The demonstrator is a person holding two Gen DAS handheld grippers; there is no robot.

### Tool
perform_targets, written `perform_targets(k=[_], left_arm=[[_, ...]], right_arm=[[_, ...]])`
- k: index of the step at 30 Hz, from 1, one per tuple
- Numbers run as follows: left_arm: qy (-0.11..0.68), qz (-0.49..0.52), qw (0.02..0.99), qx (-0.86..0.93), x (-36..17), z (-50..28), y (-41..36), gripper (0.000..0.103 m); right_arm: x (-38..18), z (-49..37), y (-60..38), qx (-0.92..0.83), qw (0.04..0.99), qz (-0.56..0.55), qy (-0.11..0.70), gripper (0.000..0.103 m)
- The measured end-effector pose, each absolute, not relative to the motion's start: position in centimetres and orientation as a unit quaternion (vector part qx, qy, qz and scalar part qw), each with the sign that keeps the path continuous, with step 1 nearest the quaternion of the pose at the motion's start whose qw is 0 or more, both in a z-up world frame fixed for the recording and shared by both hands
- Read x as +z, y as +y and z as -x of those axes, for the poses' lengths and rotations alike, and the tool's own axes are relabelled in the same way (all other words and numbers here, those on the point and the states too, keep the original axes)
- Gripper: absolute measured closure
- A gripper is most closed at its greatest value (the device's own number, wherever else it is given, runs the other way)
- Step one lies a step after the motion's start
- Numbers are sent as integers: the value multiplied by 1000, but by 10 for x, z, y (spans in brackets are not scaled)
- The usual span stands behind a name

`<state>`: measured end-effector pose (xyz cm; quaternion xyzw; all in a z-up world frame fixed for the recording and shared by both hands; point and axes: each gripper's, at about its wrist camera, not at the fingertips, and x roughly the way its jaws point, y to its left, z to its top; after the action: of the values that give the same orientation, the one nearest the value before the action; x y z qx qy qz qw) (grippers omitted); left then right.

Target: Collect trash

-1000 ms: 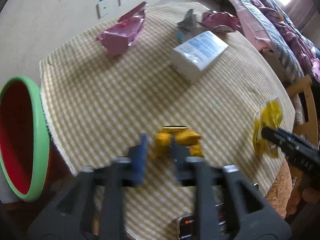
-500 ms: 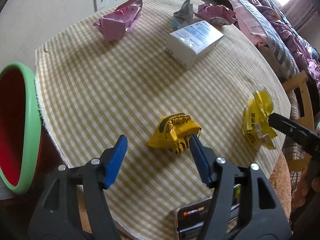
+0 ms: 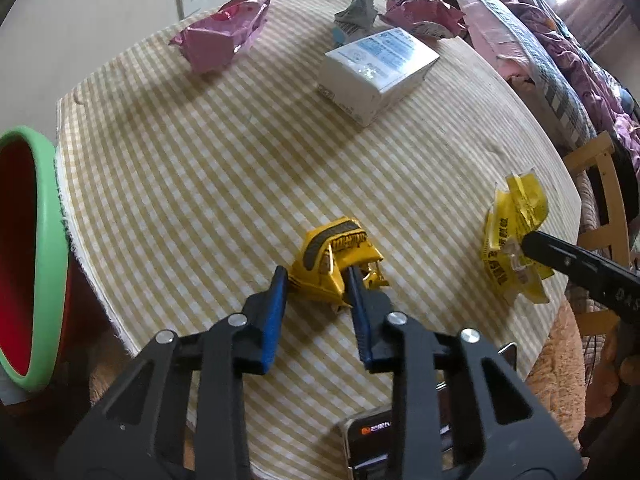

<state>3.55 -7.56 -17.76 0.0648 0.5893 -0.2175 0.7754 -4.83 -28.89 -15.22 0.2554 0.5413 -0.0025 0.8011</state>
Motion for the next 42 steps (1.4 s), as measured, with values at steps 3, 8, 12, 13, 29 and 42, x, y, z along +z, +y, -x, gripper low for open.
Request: perform_targets(k=[3,8,12,13,29,42], left_arm=[[583,-58,781,-215,-172,-38,-73,77],[564,-47,799,-204,-154,-44,-63,78],[551,-38,810,-195,-141,-50,-55,78],[549,-36,812,-193,-139,-50,-53,78],[544,-23,820,-176,-131,-53,-36,78],[524,-19,836,-159,-118,-58,-20,78]], right_arm=[[-144,50,-291,-7,809,-257,528,82],[-128,48,-289,0,824,-253,507,100],[-129,45,-286,2,823,-249,511,101],[-131,45,-285,1,820,-250,515,101],[-150,38,-261,-5,802,-225,554,41],[-111,30,-250,19,838,-201,507,57]])
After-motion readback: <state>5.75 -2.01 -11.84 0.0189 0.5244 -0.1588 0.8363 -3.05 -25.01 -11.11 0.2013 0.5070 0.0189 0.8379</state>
